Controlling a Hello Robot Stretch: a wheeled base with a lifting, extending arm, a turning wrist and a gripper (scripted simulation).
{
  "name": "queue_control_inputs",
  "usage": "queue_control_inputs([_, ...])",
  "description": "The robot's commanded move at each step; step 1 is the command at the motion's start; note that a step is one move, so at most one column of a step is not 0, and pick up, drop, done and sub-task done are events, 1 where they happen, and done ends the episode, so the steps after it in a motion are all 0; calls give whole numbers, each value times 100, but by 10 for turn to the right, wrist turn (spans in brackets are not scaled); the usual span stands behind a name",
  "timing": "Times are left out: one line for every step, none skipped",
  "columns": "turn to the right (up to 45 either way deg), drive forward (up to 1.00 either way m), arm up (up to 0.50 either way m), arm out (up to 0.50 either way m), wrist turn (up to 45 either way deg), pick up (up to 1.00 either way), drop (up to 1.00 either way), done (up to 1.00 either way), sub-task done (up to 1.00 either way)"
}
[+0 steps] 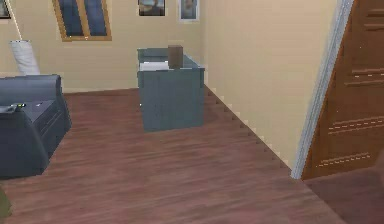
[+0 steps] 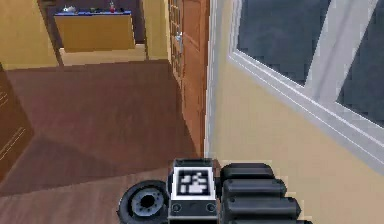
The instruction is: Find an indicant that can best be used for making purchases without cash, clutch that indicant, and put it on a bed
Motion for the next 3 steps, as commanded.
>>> queue_control_inputs([-240,0,0,0,0,0,0,0,0])
queue_control_inputs([0,100,0,0,0,0,0,0,0])
queue_control_inputs([0,100,0,0,0,0,0,0,0])
